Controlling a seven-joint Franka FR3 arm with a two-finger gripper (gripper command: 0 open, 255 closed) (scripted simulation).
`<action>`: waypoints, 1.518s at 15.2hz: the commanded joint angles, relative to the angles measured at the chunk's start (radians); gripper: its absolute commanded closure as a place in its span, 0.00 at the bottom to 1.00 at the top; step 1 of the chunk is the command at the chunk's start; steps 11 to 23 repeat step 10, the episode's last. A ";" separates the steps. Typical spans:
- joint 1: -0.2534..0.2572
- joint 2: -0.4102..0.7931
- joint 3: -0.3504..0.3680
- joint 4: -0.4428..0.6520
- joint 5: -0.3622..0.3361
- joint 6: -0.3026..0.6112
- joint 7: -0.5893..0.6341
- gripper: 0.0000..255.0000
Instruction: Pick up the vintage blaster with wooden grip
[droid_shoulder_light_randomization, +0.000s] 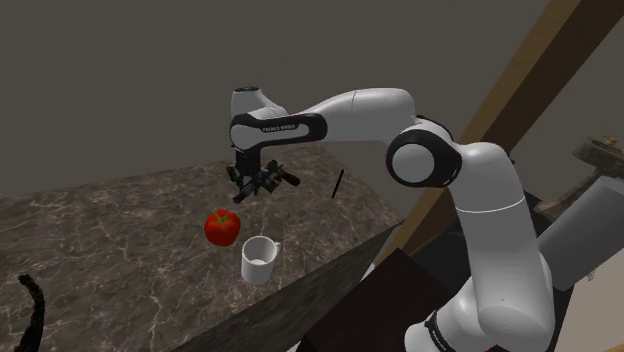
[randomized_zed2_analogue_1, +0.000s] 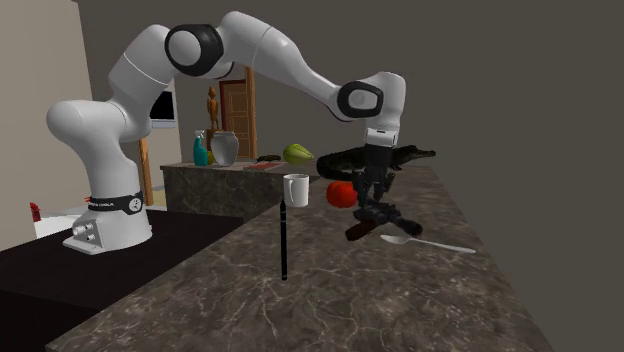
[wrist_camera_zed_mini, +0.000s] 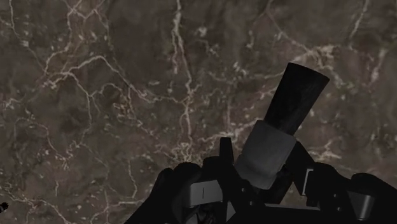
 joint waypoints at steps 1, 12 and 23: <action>0.000 -0.010 0.001 0.010 0.002 -0.020 -0.001 1.00; 0.000 -0.046 0.005 0.046 0.007 -0.092 -0.005 1.00; 0.000 -0.046 0.005 0.046 0.007 -0.092 -0.005 1.00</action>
